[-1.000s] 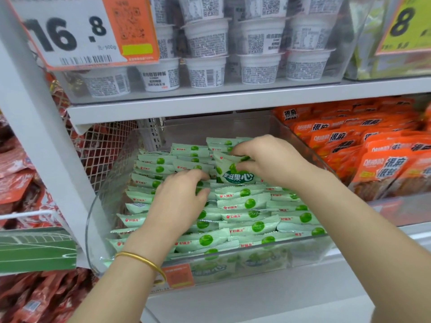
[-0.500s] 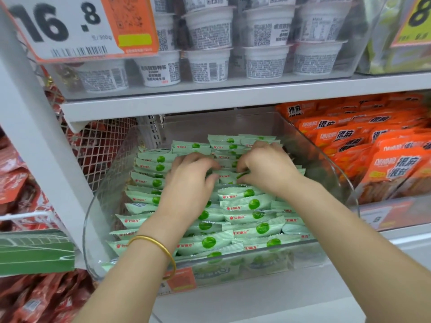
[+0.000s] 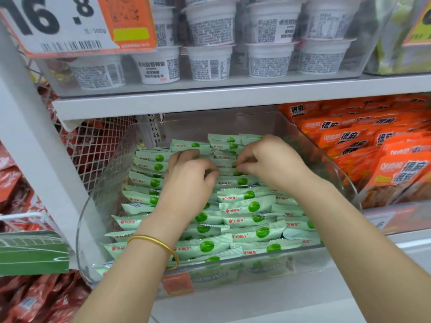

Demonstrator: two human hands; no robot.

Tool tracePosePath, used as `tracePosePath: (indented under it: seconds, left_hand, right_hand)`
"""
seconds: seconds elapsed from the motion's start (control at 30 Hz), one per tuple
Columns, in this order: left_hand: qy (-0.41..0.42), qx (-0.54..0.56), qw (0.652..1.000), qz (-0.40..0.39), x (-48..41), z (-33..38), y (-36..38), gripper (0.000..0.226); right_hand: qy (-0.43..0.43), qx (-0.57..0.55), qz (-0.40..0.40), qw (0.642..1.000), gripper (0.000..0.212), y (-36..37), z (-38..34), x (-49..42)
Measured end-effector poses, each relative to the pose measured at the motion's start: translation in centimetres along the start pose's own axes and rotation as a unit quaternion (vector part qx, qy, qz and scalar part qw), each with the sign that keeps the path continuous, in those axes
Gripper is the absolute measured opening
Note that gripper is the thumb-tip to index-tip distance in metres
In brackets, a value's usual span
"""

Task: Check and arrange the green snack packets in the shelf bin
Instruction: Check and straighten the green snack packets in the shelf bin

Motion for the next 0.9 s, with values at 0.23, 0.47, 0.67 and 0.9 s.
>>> tracePosePath:
  seconds: [0.23,0.47,0.67,0.9]
  left_hand:
    - [-0.013,-0.032,0.999,-0.025,-1.1,0.1,0.6,0.032]
    - [-0.048,-0.024,0.996,-0.075,-1.1,-0.3,0.9,0.038]
    - [-0.038,0.047,0.998,-0.029,-1.0,-0.1,0.0,0.064]
    - [0.011,0.24,0.97,0.039,1.0,2.1,-3.6,0.015]
  right_hand:
    - [0.03,0.068,-0.022,0.997,0.014,1.3,-0.7,-0.8]
    - [0.024,0.104,-0.045,0.993,0.01,2.0,-0.8,-0.7]
    - [0.045,-0.065,0.13,0.988,0.007,-0.7,-1.2,0.7]
    - [-0.04,-0.164,0.252,0.953,0.008,-4.3,-2.4,3.5]
Point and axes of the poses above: each hand's wrist, its own x-axis away from the middle knuckle, its own y-axis out of the palm, z = x × y, the point moved 4 cm from there along -x, towards the middle knuckle, and after that the axes turned 9 degrees about z, right-handed, at the moved point
